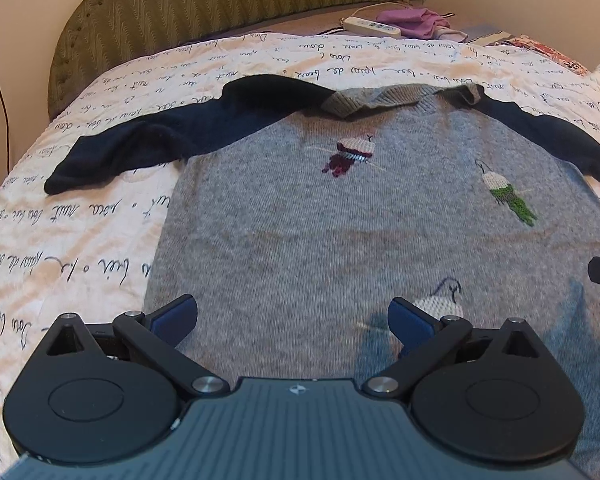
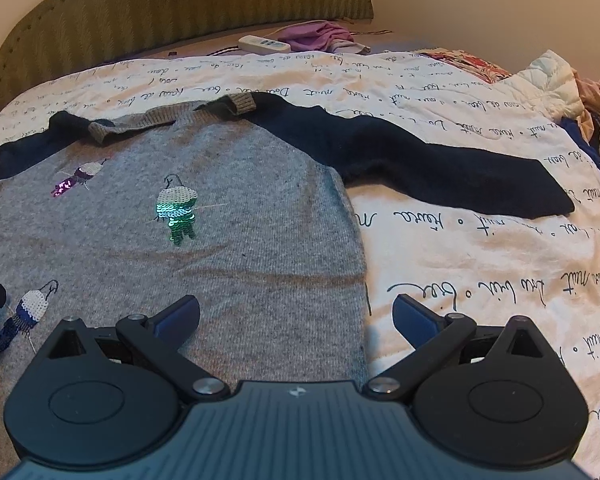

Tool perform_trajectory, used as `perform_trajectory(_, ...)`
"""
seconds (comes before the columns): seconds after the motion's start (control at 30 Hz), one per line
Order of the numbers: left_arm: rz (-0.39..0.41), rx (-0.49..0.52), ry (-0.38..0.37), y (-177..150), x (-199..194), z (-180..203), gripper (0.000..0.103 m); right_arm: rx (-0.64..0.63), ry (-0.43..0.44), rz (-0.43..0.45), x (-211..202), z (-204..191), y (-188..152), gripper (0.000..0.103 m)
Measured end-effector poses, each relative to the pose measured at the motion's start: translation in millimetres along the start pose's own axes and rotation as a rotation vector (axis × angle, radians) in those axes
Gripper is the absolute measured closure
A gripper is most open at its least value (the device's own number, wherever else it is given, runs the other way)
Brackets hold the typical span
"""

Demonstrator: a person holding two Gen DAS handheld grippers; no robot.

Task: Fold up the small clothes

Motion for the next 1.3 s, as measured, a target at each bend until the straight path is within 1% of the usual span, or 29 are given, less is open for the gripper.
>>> perform_trajectory(0.17,-0.001,0.014,-0.011,9,11,10,0.000,0.015,0.014,-0.004,12,5,11,0.000)
perform_trajectory(0.3,-0.003,0.017,-0.026,14,19,17,0.000,0.001,-0.008,-0.004,21,10,19,0.000)
perform_trajectory(0.63,0.018,0.018,-0.055,31,35,41,0.000,-0.020,-0.026,-0.002,36,18,32,0.000)
perform_trajectory(0.7,0.014,0.004,-0.062,32,40,43,0.000,-0.011,-0.020,0.029,36,23,34,0.000)
perform_trajectory(0.77,0.008,-0.007,-0.071,32,45,44,0.000,0.050,0.036,0.140,28,39,35,0.000)
perform_trajectory(0.83,0.012,-0.015,-0.084,30,48,43,0.000,0.157,0.103,0.290,19,68,32,0.000)
perform_trajectory(0.87,0.018,-0.019,-0.092,29,49,42,0.000,0.215,0.105,0.353,14,84,29,0.000)
perform_trajectory(0.9,0.020,-0.021,-0.092,28,51,41,0.000,0.269,0.091,0.389,11,101,26,0.000)
perform_trajectory(1.0,0.013,-0.032,-0.095,25,58,39,0.000,0.404,0.071,0.413,10,158,19,0.000)
perform_trajectory(1.07,0.023,-0.039,-0.098,23,61,38,0.000,0.556,0.071,0.436,15,204,5,0.000)
perform_trajectory(1.2,0.056,-0.018,-0.091,18,62,40,0.000,0.857,0.082,0.388,40,280,-31,0.000)
perform_trajectory(1.27,0.078,-0.014,-0.090,15,62,40,0.000,0.984,0.069,0.375,53,308,-50,0.000)
perform_trajectory(1.3,0.085,-0.015,-0.090,14,62,40,0.000,1.026,0.058,0.364,60,317,-58,0.000)
Point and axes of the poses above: each gripper's, at about its wrist camera, not at the fingertips, and x roughly the way its jaws point, z to its right, y to its top, the point moved 4 cm from there along x, roughly the way its jaws point, and after that the axes turned 15 degrees about -x, right-handed, at the moved point
